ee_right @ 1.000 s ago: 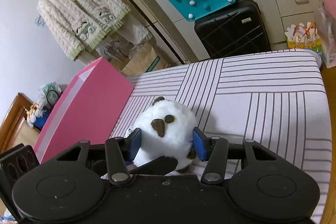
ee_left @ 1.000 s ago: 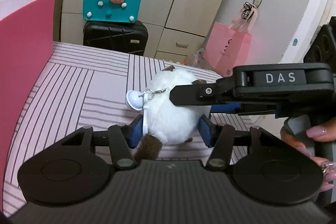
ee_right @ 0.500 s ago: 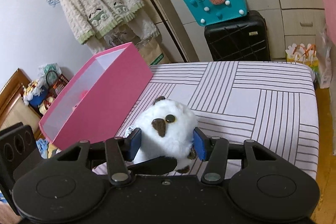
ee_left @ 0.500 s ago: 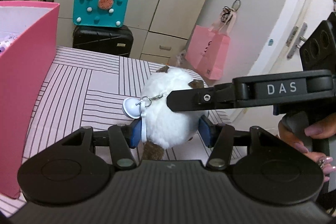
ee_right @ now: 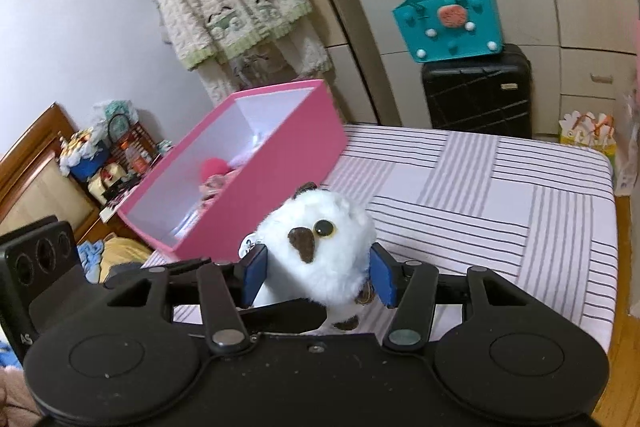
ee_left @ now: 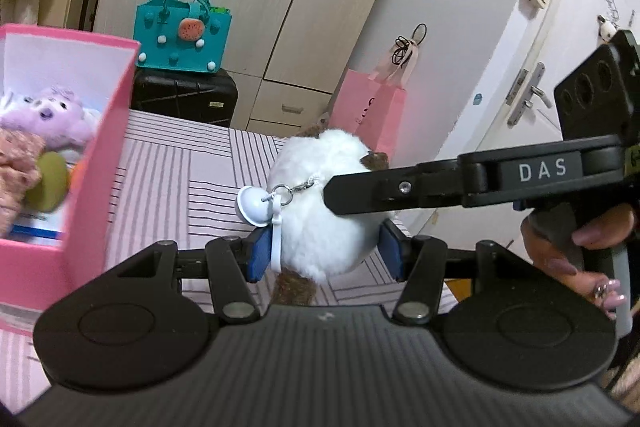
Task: Organize soft objects
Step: 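Lift the white plush with both tools and carry it over the box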
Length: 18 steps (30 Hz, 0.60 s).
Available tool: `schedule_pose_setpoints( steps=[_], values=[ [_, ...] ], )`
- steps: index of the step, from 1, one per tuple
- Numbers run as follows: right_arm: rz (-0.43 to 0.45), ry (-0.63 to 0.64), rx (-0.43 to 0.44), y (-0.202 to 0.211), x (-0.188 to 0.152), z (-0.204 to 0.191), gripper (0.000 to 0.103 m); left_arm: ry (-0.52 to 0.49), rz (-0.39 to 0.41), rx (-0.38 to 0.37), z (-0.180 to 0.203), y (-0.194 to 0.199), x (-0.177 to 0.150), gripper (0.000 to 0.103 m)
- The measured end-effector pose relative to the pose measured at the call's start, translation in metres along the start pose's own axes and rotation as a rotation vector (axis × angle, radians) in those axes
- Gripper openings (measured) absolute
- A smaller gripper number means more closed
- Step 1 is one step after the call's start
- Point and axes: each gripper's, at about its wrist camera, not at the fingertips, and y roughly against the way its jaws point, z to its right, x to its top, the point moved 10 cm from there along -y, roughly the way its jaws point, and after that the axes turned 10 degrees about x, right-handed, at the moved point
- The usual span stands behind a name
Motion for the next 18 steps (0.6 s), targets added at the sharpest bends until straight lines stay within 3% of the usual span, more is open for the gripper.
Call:
schedule_pose_setpoints(
  steps=[9, 18],
  values=[
    [-0.033, 0.149, 0.018, -0.011, 0.012, -0.069, 0.06, -0.12, 0.015, 0.03, -0.022, 0.06, 0.017, 0.054],
    [-0.051, 0.297, 0.067, -0.028, 0.047, -0.13, 0.06, -0.188, 0.071, 0.094, -0.058, 0.114, 0.054, 0.054]
  ],
)
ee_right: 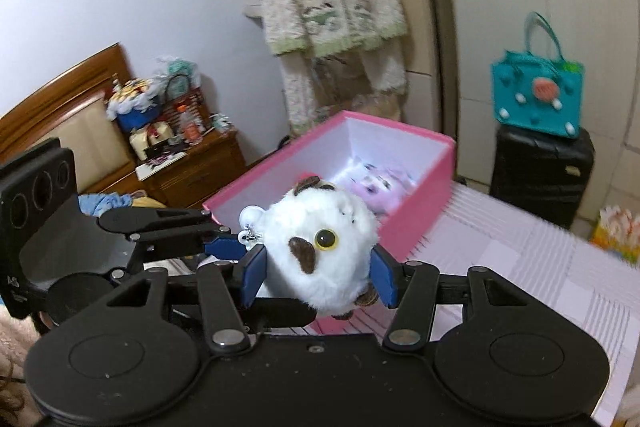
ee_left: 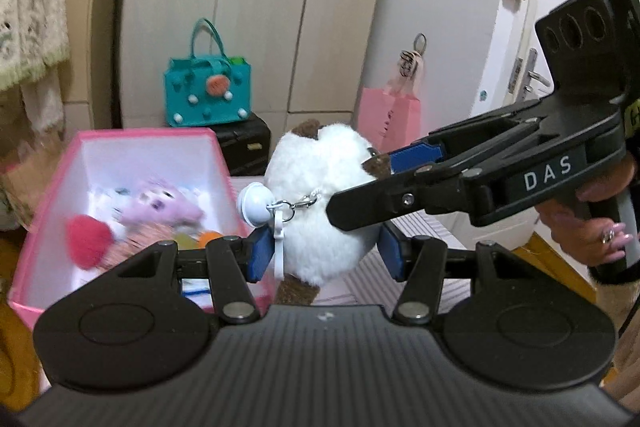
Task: Organize soft objects
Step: 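Lift the white plush with both tools and carry it over the box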
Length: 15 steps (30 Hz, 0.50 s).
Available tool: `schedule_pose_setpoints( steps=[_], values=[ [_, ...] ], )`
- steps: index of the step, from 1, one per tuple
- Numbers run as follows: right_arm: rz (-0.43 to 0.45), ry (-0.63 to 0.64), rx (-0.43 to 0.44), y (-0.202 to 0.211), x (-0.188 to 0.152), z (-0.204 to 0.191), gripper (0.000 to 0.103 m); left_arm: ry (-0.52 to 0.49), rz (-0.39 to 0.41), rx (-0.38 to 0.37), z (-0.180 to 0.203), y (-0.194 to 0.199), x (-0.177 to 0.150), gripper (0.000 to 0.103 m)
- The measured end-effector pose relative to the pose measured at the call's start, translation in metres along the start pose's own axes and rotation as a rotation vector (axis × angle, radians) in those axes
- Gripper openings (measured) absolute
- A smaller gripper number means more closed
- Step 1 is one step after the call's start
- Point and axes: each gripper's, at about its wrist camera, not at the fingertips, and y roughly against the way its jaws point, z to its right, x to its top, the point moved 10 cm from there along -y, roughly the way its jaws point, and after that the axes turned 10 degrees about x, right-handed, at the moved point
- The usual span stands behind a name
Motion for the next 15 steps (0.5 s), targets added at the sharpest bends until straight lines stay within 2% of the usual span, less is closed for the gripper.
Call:
schedule_pose_setpoints(
  steps=[6, 10, 15],
  values=[
    [-0.015, 0.065, 0.051, -0.024, 0.033, -0.018, 0.061, -0.012, 0.025, 0.054, -0.039, 0.021, 0.02, 0.053],
    [-0.011, 0.044, 0.09, -0.051, 0.043, -0.013, 0.061, 0.039, -0.021, 0.056, -0.072, 0.015, 0.029, 0.053],
    [-0.015, -0.004, 0.116, -0.088, 0.055, 0.002, 0.061, 0.066, -0.069, 0.098, -0.109, -0.008, 0.034, 0.053]
  ],
)
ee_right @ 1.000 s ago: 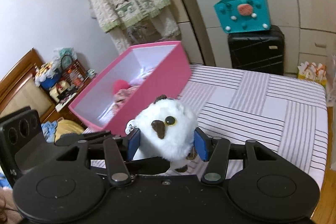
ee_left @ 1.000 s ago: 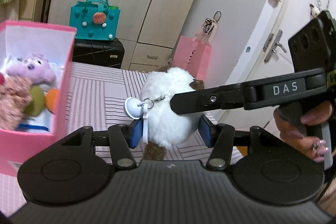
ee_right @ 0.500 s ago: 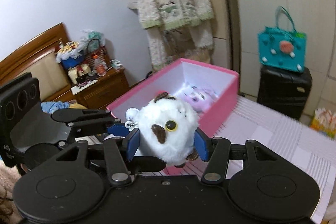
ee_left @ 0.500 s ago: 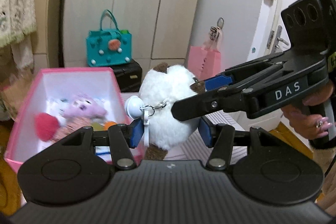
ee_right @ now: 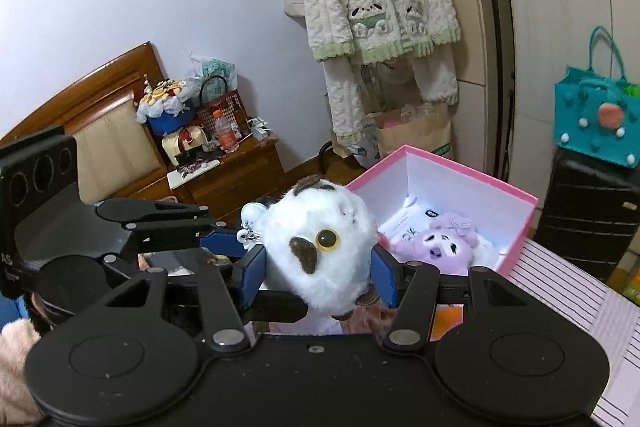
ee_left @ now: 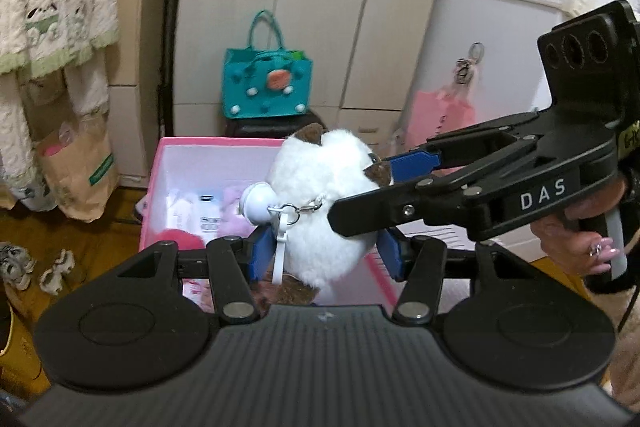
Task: Organize soft objects
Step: 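Lift the white plush with both tools and carry it over the box, then lower the white plush into the box and open both tools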
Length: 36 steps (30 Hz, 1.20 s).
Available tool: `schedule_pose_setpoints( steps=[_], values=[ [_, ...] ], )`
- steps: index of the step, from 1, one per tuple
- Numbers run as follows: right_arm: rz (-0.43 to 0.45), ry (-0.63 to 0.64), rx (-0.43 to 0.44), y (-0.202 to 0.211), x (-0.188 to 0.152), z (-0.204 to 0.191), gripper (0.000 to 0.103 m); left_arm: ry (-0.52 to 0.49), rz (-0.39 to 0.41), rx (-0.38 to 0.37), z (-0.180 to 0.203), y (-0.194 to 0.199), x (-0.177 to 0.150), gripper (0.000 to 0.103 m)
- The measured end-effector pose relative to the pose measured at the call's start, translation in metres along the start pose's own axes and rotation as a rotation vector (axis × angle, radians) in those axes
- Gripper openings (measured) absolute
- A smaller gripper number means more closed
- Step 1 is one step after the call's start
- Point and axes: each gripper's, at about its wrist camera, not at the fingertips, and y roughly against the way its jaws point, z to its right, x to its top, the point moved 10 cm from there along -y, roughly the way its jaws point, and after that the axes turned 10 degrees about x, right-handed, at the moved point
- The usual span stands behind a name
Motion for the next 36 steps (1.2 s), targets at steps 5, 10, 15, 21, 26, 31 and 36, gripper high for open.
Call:
schedule_pose_setpoints(
  steps=[5, 10, 15, 21, 26, 31, 36],
  values=[
    [-0.055, -0.026, -0.007, -0.033, 0.006, 0.024, 0.06, 0.032, -0.056, 0.025, -0.025, -0.036, 0.0, 0.053],
    [-0.128, -0.046, -0.012, -0.064, -0.006, 0.052, 0.06, 0.071, -0.154, 0.02, -0.042, -0.08, -0.01, 0.053],
    [-0.179, -0.117, 0.0, -0.092, -0.021, 0.083, 0.056, 0.04, -0.23, 0.068, -0.047, -0.109, -0.027, 0.048],
    [-0.206, -0.141, 0.007, -0.108, -0.024, 0.098, 0.054, 0.026, -0.283, 0.124, -0.051, -0.123, -0.037, 0.037],
    [-0.246, -0.119, 0.003, -0.118, -0.024, 0.1, 0.054, 0.026, -0.327, 0.154, -0.054, -0.125, -0.044, 0.037],
    [-0.26, -0.093, -0.037, -0.127, -0.024, 0.105, 0.054, 0.025, -0.349, 0.186, -0.055, -0.135, -0.048, 0.037],
    [-0.22, -0.116, -0.059, -0.119, -0.018, 0.108, 0.056, 0.151, -0.376, 0.156, -0.066, -0.139, -0.043, 0.037]
  ],
)
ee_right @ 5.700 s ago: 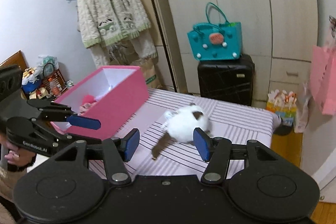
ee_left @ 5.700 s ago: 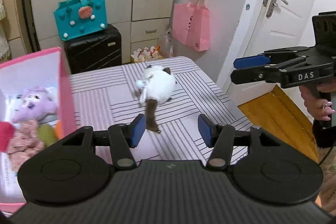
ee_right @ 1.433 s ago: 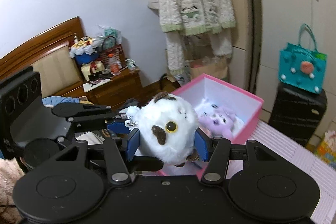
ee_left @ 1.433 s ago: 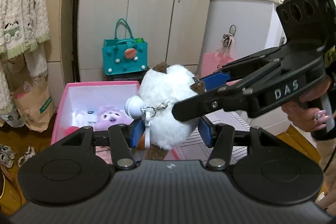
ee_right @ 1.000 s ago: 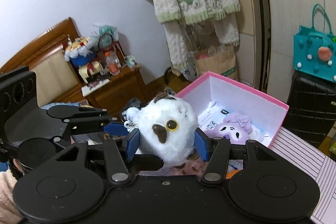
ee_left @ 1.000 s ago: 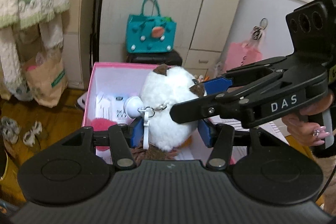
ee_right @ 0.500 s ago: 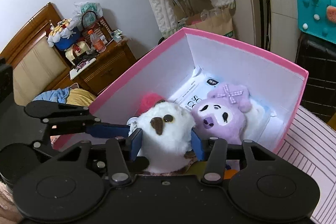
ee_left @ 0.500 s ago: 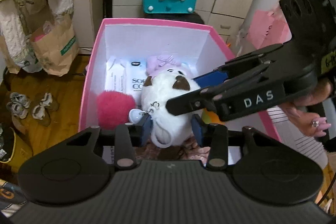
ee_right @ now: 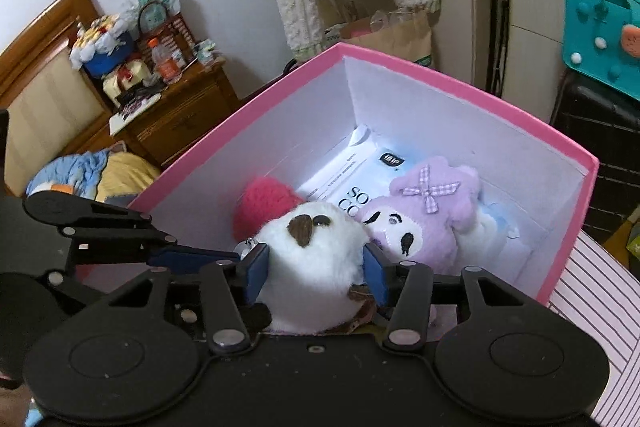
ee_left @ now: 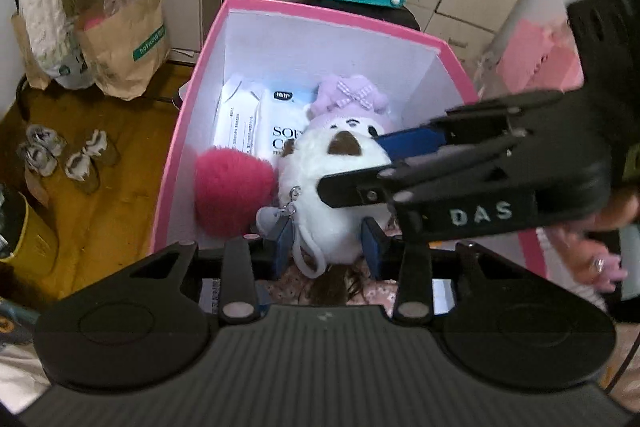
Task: Organize soft objects
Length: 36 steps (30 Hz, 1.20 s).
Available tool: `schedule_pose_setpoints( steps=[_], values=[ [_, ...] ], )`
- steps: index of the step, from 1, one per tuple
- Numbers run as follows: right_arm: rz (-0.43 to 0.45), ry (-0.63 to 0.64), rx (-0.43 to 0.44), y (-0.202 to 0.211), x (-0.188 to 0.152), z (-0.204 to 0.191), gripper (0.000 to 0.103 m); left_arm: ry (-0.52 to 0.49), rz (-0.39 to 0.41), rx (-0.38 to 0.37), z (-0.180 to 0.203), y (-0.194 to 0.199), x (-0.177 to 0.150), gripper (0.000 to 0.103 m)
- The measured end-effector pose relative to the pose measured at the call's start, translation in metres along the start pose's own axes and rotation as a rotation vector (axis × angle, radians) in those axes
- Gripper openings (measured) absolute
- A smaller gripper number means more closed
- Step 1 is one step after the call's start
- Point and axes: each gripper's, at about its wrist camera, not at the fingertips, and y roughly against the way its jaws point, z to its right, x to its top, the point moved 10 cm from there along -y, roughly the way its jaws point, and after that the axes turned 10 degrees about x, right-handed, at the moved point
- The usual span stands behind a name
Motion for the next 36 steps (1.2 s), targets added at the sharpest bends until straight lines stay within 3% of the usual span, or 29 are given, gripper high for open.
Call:
schedule_pose_setpoints(
  steps=[5, 13, 20, 25, 36],
  values=[
    [0.142, -0.012, 0.018, 0.046, 0.005, -0.01, 0.056, 0.001, 0.001, 0.027, 0.003, -0.003, -0.002, 0.037],
    [0.199, 0.037, -0.097, 0.102, -0.026, -0.02, 0.057, 0.009, 0.029, 0.098, 0.003, 0.01, -0.003, 0.037],
    [0.256, 0.054, -0.106, 0.129, -0.044, -0.033, 0.06, -0.048, 0.126, 0.137, 0.015, 0.053, -0.017, 0.042],
    [0.27, 0.094, -0.172, 0.136, -0.055, -0.045, 0.062, -0.101, 0.192, 0.16, 0.029, 0.089, -0.032, 0.05],
    [0.325, 0.13, -0.23, 0.175, -0.087, -0.072, 0.066, -0.2, 0.329, 0.148, 0.062, 0.154, -0.057, 0.054]
  ],
)
